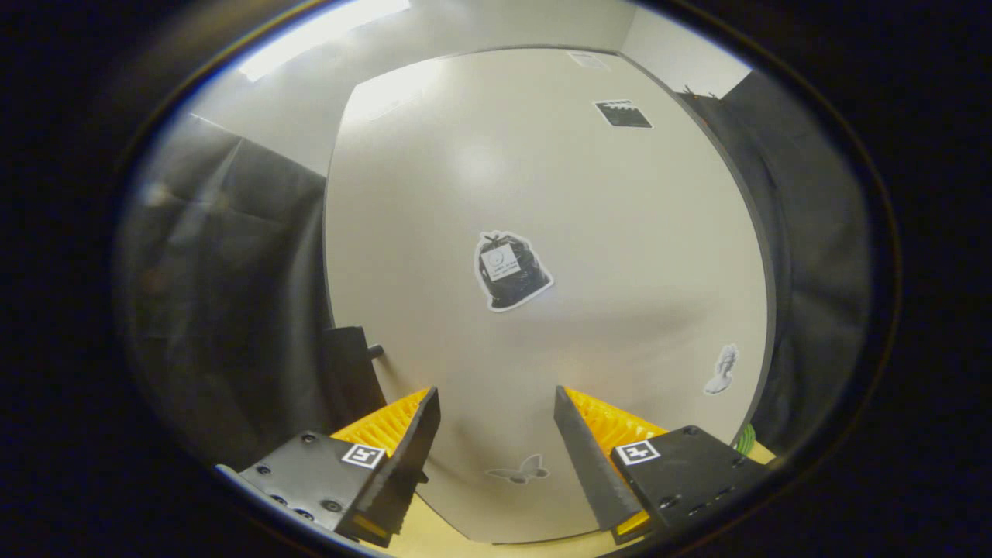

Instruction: Open the shoe cabinet door, grab the shoes and put them into the shoe cabinet, then close the shoe cabinet door.

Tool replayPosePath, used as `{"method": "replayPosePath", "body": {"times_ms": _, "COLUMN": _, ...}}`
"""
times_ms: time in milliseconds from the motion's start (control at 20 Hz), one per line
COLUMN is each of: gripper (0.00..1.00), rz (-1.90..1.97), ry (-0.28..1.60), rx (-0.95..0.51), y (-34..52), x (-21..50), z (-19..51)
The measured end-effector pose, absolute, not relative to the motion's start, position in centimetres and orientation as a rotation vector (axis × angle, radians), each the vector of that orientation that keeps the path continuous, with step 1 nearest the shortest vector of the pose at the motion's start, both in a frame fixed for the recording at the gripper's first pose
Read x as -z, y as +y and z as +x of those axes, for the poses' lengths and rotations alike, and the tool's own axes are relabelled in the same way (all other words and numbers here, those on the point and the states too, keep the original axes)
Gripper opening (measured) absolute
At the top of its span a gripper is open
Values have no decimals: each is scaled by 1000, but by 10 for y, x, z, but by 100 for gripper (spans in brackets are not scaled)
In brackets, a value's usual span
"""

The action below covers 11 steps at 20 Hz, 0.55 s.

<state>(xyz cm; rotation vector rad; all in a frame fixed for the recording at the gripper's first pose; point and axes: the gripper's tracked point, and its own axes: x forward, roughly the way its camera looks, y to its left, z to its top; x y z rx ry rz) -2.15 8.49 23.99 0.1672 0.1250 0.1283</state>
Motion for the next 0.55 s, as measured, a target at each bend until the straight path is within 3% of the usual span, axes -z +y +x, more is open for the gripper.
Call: {"method": "replayPosePath", "body": {"times_ms": 550, "gripper": 93, "rz": 185, "ry": 126, "rx": -132, "y": 89, "x": -241, "z": -23}}
